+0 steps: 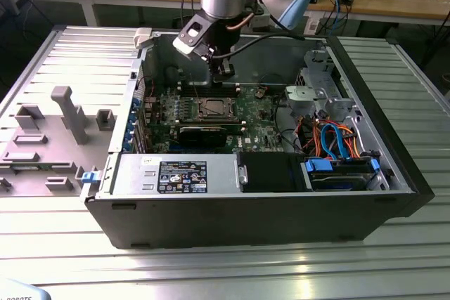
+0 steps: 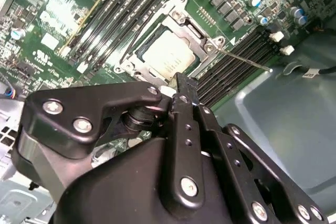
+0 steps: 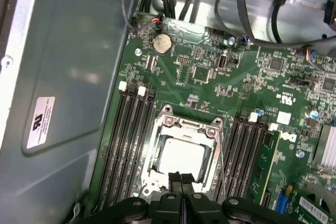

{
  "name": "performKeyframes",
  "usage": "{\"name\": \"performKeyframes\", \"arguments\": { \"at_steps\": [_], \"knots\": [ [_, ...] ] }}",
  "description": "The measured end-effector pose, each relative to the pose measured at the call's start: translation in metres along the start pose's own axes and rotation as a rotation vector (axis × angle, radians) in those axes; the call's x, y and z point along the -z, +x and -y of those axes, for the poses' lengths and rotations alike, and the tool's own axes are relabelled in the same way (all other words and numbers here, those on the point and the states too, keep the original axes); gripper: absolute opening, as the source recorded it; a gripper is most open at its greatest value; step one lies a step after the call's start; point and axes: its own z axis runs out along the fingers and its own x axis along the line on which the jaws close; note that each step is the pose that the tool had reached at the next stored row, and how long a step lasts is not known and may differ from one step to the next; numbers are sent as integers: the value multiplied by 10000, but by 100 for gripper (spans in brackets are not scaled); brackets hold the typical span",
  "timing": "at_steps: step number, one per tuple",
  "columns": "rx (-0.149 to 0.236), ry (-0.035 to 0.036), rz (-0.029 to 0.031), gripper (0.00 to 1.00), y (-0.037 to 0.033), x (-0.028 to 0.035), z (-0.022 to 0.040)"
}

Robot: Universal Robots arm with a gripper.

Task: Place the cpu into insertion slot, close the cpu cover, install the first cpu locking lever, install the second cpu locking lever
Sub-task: 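Install the first cpu locking lever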

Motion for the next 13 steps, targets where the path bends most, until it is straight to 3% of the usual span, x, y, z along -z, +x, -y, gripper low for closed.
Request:
{"name": "performKeyframes", "arguments": {
  "at_steps": [1, 2, 7, 13],
  "knots": [
    [148, -2, 1, 11, 0, 0, 0],
    [571, 18, 3, 11, 0, 0, 1],
    [1917, 73, 2, 11, 0, -3, 1],
    [3234, 130, 2, 11, 0, -4, 1]
  ]
}}
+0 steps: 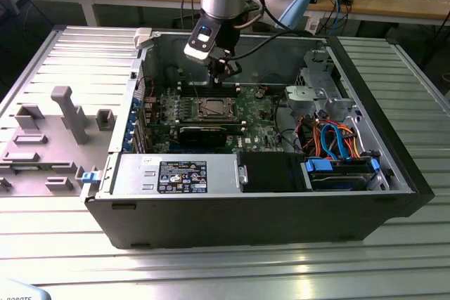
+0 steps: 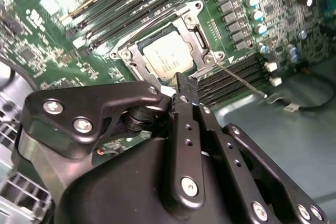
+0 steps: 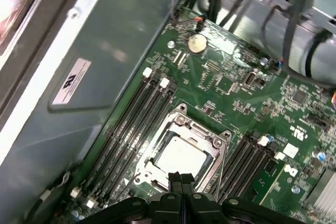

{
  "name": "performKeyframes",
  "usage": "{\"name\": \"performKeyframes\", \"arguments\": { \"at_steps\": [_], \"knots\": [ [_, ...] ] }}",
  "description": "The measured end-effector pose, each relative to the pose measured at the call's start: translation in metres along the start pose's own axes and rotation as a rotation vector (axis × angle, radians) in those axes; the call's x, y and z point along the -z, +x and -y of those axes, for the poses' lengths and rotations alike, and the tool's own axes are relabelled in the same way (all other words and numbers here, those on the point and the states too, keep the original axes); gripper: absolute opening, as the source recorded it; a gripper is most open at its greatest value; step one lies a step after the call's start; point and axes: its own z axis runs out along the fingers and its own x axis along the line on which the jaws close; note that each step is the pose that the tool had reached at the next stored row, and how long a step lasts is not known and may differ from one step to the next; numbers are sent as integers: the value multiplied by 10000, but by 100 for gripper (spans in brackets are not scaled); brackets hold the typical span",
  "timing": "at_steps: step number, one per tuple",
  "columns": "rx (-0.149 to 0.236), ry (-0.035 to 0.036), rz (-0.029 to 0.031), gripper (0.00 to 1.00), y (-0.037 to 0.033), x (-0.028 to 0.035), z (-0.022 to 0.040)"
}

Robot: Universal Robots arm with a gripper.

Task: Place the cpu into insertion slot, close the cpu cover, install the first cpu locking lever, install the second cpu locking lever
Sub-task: 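Install the first cpu locking lever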

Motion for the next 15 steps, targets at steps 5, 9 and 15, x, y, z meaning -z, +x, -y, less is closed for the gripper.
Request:
{"name": "performKeyframes", "arguments": {
  "at_steps": [5, 9, 15],
  "knots": [
    [964, 41, 0, 11, 0, 0, 0],
    [1694, 72, 0, 11, 0, 0, 0],
    [3087, 131, 0, 11, 0, 0, 0]
  ]
}}
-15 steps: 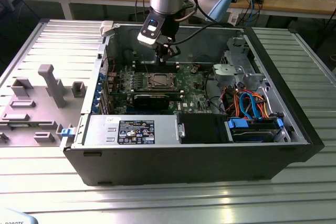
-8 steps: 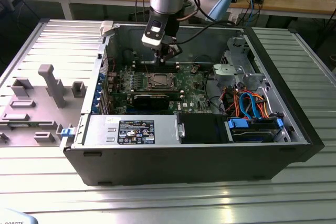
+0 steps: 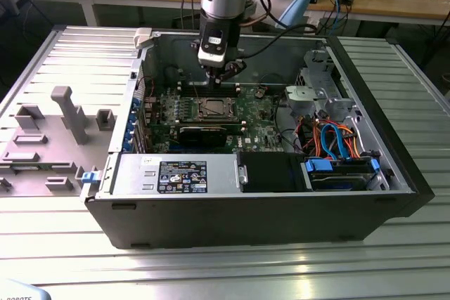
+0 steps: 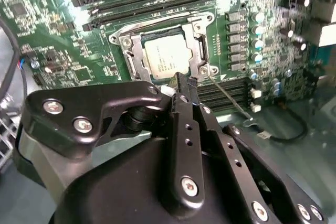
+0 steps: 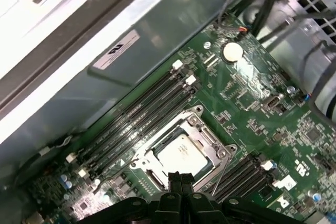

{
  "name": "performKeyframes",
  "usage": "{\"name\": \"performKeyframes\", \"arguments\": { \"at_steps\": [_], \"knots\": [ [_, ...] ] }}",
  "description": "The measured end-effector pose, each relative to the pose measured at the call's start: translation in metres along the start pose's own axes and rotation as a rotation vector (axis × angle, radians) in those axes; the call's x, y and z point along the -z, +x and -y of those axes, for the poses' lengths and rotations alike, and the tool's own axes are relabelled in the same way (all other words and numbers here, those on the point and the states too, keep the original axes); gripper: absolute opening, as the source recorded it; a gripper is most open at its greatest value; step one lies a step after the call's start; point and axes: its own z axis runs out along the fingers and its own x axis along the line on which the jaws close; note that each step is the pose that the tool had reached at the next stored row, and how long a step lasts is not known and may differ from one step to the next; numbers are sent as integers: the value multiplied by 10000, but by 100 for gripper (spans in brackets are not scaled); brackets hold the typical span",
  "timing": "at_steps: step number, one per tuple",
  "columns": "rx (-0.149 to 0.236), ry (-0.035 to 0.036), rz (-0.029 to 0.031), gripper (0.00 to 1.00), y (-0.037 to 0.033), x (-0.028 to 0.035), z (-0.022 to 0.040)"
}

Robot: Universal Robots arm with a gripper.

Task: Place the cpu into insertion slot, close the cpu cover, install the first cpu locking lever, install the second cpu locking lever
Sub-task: 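Install the first cpu locking lever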

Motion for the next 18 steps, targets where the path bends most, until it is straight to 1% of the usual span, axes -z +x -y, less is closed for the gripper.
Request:
{"name": "performKeyframes", "arguments": {
  "at_steps": [1, 2, 8, 9, 11, 12, 13, 14, 15, 16, 17, 18],
  "knots": [
    [170, 8, 0, 11, 0, 0, 0],
    [605, 26, 0, 11, 0, 0, 0],
    [1868, 80, -1, 11, 0, -1, 0],
    [2206, 94, 0, 11, 0, -1, 0],
    [2555, 109, 0, 11, 0, -1, 0],
    [2898, 122, 2, 11, 0, -2, 0],
    [3167, 119, 19, 11, 0, -2, 0],
    [3224, 60, 40, 11, 0, -2, 0],
    [3259, -31, 26, 11, -1, -2, -1],
    [3314, -243, -4, 11, 0, -2, 1],
    [3364, -317, 106, 11, -1, -2, 1],
    [3454, -462, 368, 11, -1, -2, 1]
  ]
}}
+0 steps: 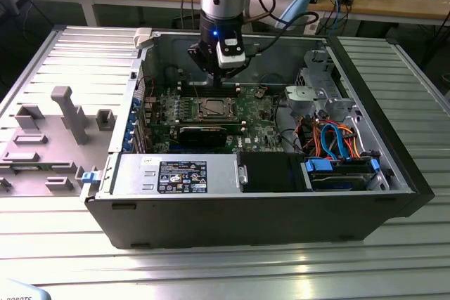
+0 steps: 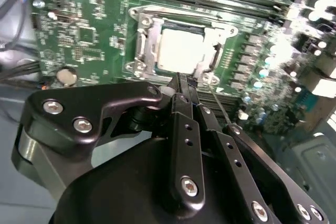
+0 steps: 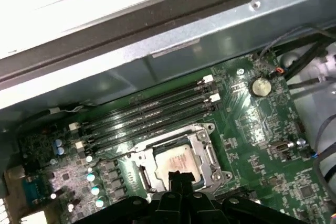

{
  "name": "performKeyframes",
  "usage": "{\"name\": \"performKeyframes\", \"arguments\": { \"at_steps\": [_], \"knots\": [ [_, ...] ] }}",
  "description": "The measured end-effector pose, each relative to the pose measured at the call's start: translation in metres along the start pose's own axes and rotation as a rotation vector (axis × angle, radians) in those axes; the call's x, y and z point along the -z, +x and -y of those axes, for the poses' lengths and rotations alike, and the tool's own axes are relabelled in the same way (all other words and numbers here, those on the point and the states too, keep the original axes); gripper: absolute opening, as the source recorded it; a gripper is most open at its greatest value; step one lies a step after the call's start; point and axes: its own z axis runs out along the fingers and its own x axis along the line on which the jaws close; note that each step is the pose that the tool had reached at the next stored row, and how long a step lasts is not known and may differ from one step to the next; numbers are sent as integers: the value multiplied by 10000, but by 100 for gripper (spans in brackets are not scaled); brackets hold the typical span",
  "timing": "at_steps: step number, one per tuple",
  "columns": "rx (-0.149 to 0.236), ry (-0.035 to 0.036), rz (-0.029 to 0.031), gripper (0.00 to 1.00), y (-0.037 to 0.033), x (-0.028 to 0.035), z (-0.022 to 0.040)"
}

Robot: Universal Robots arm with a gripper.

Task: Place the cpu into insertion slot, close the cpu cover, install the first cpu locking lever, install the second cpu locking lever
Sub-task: 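Install the first cpu locking lever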

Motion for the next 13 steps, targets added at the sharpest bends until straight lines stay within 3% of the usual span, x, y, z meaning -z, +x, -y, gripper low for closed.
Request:
{"name": "performKeyframes", "arguments": {
  "at_steps": [1, 5, 11, 13],
  "knots": [
    [124, -36, 95, 11, 0, -1, 0],
    [1489, -55, 46, 11, 0, -5, 0],
    [2845, -74, -18, 11, 0, -17, 1],
    [3211, -83, -2, 11, 0, -22, 1]
  ]
}}
